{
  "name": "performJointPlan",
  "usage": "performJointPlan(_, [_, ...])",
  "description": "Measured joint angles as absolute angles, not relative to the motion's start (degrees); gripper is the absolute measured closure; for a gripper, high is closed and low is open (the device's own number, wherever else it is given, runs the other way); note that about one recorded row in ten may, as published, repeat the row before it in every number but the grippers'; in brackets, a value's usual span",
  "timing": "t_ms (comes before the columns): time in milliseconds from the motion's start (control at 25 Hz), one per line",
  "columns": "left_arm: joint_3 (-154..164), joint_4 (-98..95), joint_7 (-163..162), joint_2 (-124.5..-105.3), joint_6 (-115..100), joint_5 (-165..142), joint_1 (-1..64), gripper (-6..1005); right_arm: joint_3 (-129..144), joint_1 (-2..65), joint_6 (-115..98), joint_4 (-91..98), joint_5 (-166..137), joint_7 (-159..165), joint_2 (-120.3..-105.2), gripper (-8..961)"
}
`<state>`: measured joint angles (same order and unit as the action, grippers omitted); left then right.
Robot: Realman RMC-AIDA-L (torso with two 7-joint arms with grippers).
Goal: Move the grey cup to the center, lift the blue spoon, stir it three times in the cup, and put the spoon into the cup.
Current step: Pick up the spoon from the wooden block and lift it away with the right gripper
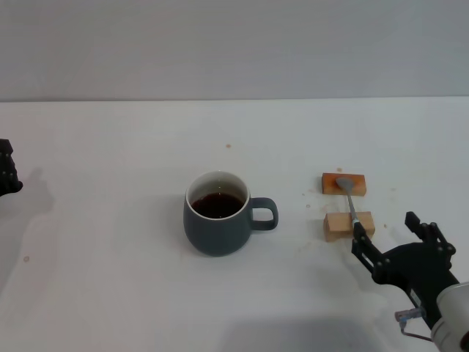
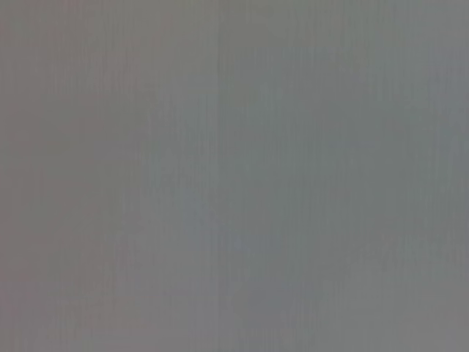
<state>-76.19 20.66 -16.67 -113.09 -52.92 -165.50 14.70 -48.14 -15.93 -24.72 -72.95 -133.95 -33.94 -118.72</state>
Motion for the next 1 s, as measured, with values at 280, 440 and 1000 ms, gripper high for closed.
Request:
performJointPlan(280, [-76.2,20.7,-16.4,-113.11,-52.8,-165.5,14.7,1001,-47.5,-15.0,-24.3,-72.0,-133.5,-33.9,-118.75,137])
performJointPlan(440, [-76.2,20.7,-16.4,-113.11,-52.8,-165.5,14.7,1001,-47.2,-14.6,-23.9,-71.4,-133.4,-33.8,-118.74,138])
performJointPlan(1000, [-76.0,23.8,-15.2,-112.88,-50.8,-165.5,13.4,1001,-45.8,-11.4,-24.4,-68.0,-129.8,-33.6,-118.71,138])
